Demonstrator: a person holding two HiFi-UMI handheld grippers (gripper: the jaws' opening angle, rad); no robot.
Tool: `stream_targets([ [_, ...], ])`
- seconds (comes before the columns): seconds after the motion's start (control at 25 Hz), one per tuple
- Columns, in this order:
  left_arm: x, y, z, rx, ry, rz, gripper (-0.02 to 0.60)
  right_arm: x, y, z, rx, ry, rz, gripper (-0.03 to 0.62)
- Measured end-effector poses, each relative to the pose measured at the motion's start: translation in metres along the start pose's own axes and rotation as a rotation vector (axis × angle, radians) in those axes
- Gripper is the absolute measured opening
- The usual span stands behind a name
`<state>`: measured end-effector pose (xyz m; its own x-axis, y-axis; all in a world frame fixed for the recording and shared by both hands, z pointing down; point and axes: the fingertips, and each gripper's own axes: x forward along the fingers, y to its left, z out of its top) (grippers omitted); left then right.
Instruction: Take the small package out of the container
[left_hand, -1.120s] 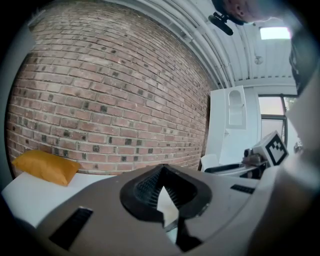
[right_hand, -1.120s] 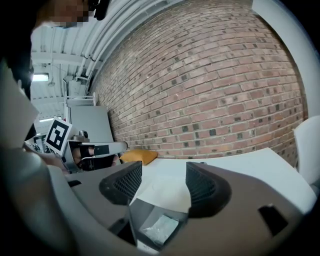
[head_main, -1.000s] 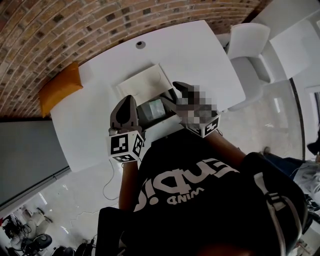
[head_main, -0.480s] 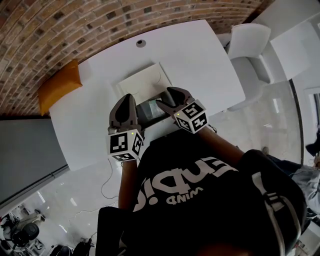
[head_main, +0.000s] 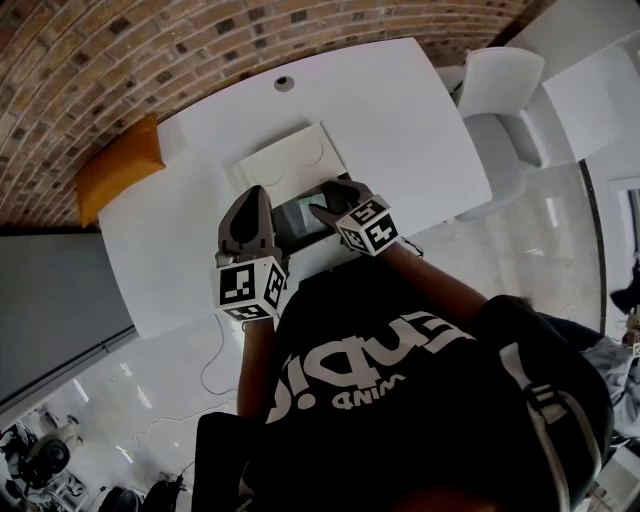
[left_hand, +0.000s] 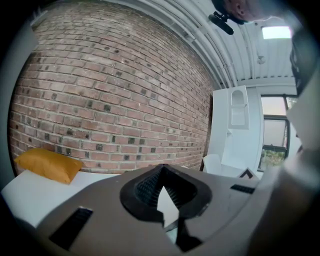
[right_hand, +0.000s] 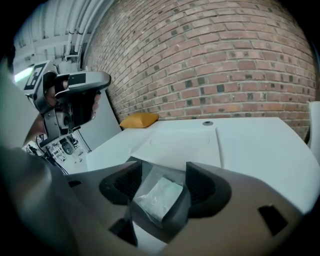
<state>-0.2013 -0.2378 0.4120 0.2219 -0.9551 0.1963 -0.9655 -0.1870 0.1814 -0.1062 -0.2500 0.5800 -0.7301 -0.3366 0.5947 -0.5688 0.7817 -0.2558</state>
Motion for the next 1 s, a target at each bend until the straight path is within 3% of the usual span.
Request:
stream_targets([
  [1.0, 0.001, 0.005, -0.002, -0.021, -0.002, -0.005, 0.005, 0.041, -0.010, -0.042, 0.065, 0.251, -0.035, 0.255],
])
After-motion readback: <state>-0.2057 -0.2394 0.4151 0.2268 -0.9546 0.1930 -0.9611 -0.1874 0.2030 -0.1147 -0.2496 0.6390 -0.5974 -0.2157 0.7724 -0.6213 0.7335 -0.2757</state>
